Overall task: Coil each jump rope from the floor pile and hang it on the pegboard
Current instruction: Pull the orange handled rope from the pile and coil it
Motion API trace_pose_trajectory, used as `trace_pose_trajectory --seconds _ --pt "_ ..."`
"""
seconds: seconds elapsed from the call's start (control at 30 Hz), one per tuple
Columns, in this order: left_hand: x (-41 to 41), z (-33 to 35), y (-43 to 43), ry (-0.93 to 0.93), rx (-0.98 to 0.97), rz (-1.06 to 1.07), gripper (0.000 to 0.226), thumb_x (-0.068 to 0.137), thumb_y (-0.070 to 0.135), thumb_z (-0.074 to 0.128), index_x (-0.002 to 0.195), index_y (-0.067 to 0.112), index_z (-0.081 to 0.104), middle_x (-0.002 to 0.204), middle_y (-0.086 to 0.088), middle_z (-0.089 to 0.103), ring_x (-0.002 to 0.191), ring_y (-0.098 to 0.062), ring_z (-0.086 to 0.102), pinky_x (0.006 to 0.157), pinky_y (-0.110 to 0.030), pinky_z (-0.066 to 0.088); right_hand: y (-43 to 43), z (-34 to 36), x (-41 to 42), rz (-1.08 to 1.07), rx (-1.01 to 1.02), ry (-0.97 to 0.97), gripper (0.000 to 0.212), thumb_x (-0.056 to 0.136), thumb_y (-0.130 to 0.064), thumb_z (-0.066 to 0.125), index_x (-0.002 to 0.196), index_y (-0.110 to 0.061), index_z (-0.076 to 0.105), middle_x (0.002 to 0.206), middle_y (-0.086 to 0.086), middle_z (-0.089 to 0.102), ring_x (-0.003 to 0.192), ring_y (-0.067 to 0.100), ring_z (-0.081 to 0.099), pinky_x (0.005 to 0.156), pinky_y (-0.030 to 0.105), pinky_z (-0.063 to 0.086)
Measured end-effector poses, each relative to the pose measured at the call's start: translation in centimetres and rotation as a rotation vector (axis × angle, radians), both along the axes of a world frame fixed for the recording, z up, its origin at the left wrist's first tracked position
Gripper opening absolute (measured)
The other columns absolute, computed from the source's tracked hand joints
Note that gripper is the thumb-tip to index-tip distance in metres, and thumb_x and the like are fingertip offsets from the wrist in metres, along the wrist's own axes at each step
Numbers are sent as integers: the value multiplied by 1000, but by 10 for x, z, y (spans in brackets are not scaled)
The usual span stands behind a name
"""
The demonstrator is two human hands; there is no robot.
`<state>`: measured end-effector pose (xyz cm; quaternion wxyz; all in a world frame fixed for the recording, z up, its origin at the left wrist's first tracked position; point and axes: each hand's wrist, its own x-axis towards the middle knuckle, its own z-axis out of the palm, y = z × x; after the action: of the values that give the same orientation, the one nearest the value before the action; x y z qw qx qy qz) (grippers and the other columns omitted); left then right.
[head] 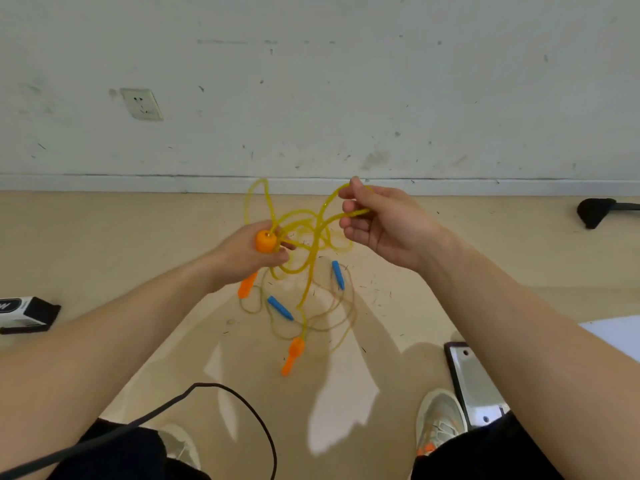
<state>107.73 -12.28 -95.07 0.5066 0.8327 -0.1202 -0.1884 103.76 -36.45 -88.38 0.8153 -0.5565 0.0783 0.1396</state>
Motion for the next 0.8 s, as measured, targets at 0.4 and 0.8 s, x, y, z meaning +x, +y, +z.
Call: trace_pose_trajectory --seconds 0.4,0.8 --pt "-51 -3 -60 601 -450 -68 58 74 0 57 131 4 49 129 -11 67 120 -41 61 96 -44 43 -1 -4 5 -121 246 -45 27 104 -19 49 82 -7 58 67 0 61 62 14 63 61 23 56" --pt "-49 21 -60 728 -617 49 21 88 6 39 92 11 59 80 -6 59 74 -26 63 96 -59 48 -23 -18 10 -354 45 73 23 102 -25 56 108 -3 59 88 7 66 78 25 74 77 33 62"
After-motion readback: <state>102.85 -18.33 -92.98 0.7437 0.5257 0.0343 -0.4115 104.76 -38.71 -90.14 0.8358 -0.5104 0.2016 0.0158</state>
